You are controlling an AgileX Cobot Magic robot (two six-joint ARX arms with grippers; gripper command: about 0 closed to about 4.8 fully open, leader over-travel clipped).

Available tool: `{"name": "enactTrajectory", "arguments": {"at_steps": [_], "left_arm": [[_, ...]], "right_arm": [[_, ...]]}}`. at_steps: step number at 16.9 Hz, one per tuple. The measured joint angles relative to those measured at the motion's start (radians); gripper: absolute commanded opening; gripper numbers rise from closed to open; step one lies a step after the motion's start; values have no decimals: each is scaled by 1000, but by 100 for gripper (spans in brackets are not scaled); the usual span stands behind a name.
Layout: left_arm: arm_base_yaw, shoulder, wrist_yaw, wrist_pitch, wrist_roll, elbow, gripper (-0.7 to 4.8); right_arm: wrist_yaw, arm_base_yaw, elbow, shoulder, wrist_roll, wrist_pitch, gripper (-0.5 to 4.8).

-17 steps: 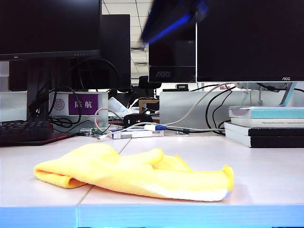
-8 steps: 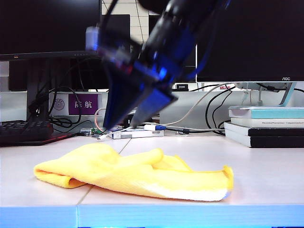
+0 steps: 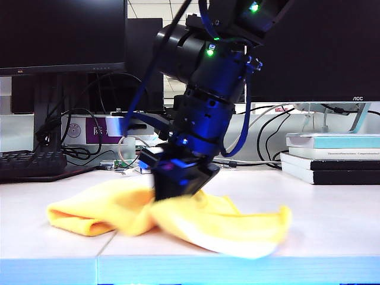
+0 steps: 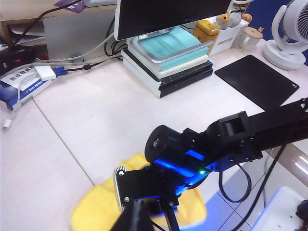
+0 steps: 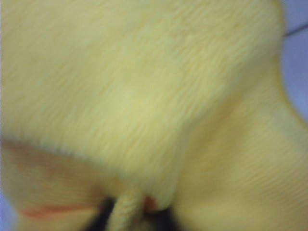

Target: Wipe the table from back to front using the rag.

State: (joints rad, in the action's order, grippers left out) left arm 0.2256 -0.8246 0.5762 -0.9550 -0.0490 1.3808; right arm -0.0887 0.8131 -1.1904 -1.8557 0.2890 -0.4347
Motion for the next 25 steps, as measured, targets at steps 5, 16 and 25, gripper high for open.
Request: {"name": "enactTrajectory", "arguments": {"at_steps": [5, 16, 25], "left_arm": [[0, 0, 0, 0, 0, 0, -6], [0, -13, 0, 0, 0, 0, -6], [0, -18, 0, 1, 0, 0, -6]], "right_arm": [[17, -1, -6, 4, -206, -50, -1], [108, 32, -7, 13, -796, -106, -1], [227, 107, -6, 14, -835, -134, -1]]}}
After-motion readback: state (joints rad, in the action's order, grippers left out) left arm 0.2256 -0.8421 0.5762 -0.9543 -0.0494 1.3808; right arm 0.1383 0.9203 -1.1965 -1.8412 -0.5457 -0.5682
